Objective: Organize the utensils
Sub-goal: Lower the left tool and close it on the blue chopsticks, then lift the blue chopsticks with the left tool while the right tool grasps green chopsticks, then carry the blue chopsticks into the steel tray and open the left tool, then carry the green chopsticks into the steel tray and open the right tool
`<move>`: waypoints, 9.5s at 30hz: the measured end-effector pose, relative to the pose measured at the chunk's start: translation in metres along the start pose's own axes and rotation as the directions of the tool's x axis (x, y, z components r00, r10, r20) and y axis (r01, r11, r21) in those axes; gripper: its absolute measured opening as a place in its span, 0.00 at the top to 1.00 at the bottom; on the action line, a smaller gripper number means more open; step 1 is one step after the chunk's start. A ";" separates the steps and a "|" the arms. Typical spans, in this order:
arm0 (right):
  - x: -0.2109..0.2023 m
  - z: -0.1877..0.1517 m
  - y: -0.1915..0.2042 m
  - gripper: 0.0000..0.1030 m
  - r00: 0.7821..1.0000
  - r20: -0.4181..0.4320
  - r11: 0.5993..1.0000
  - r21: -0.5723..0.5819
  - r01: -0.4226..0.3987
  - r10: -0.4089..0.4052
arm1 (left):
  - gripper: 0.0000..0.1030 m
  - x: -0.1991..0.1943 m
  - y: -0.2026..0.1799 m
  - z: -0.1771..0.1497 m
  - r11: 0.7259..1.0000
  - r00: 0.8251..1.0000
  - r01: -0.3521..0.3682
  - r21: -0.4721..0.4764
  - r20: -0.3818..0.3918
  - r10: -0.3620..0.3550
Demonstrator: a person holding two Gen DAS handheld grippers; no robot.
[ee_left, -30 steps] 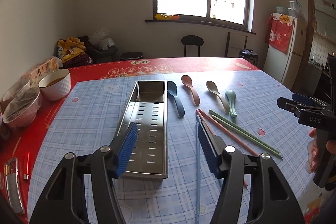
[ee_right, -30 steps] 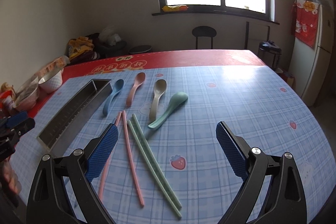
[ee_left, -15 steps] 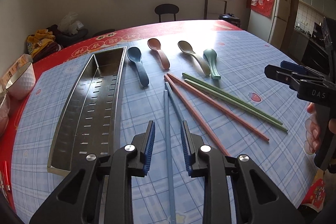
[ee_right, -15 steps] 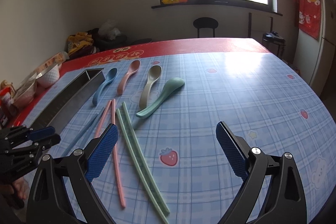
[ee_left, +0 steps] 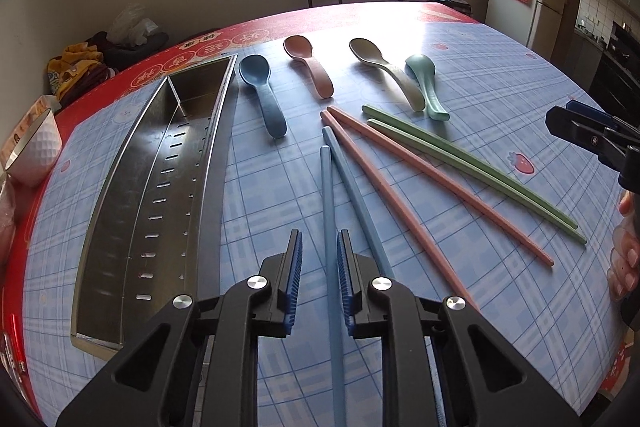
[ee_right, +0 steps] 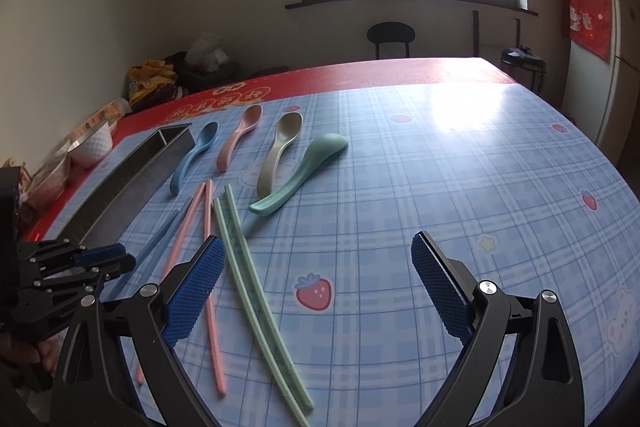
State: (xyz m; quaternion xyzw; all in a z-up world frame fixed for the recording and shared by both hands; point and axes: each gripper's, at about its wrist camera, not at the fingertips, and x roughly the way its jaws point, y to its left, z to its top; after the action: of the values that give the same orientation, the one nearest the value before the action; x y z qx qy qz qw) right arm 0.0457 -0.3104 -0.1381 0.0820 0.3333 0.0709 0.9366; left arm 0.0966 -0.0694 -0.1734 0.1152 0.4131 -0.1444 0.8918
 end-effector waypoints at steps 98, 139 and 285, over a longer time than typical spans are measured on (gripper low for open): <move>0.070 0.001 0.069 0.81 0.957 -0.291 0.940 -0.324 -0.105 0.006 | 0.92 -0.020 -0.008 -0.032 0.990 0.990 0.140 -0.029 0.012 -0.140; 0.053 -0.004 0.075 0.94 0.979 -0.198 0.933 -0.342 -0.109 0.042 | 0.92 -0.021 -0.011 -0.031 0.992 0.992 0.123 -0.014 0.011 -0.123; 0.160 0.078 0.257 0.94 0.935 -0.342 0.996 0.051 -0.078 0.091 | 0.06 -0.050 0.209 -0.029 0.893 0.957 0.017 -0.449 0.267 0.116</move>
State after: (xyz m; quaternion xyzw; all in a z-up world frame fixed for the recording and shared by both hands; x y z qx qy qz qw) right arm 0.1977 -0.0375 -0.1246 0.0998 0.4891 0.1181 0.8584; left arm 0.1191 0.1435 -0.1356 -0.1040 0.2984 -0.0376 0.9480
